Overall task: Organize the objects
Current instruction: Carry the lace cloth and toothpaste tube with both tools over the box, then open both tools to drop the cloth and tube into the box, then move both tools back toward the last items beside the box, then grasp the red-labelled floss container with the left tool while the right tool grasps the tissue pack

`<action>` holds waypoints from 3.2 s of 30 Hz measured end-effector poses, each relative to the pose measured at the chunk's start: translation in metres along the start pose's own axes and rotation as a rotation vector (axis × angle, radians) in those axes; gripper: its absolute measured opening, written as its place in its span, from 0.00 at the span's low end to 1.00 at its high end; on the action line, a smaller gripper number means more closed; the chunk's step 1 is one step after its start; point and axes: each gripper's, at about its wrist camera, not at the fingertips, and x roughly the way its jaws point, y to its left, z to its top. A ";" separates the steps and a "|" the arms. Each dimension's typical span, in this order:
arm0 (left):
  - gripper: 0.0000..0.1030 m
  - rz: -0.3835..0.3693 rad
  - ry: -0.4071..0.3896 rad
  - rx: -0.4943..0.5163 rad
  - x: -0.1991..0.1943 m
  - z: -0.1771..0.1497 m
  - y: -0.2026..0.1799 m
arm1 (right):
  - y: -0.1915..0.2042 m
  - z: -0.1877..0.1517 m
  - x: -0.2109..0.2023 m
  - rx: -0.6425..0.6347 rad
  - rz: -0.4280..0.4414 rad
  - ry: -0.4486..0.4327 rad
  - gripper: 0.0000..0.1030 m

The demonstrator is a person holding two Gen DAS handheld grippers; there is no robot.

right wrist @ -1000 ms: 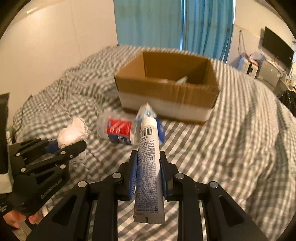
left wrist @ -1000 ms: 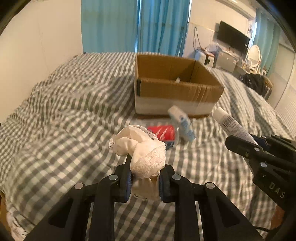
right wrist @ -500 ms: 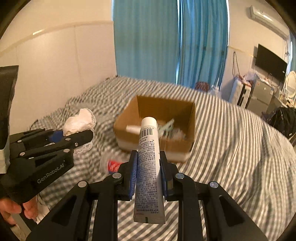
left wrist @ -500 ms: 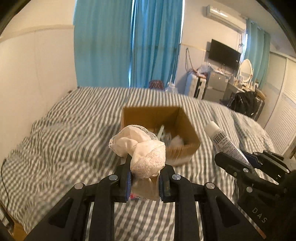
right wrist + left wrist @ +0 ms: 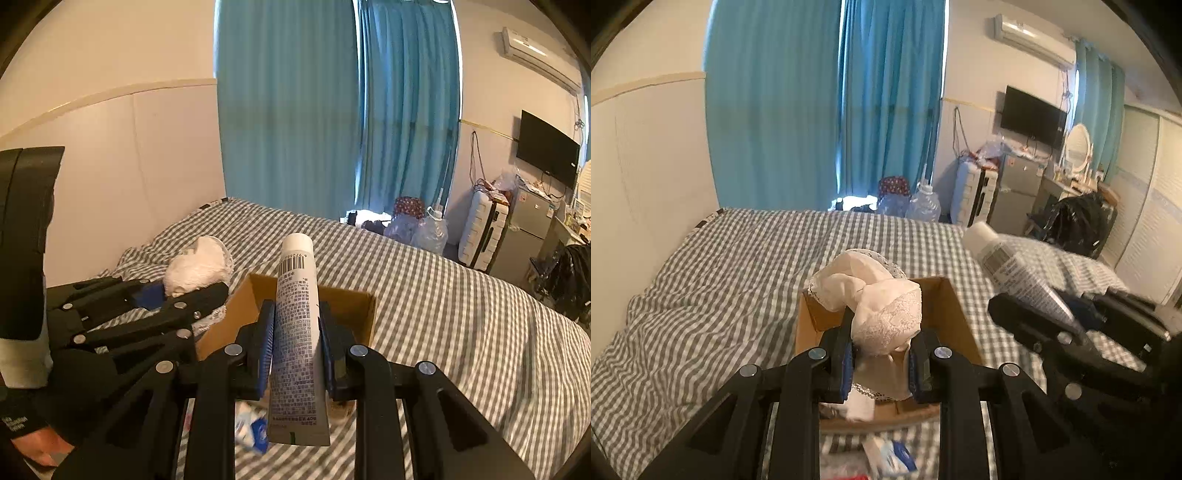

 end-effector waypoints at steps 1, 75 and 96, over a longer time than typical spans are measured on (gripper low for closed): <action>0.22 0.006 0.010 0.008 0.011 -0.001 0.001 | -0.004 0.002 0.009 -0.005 -0.004 0.004 0.21; 1.00 0.182 0.197 -0.030 0.004 -0.221 0.072 | 0.029 -0.206 0.105 0.005 0.020 0.402 0.69; 1.00 0.197 0.201 -0.006 0.034 -0.210 0.013 | -0.021 -0.207 0.056 0.121 -0.004 0.314 0.22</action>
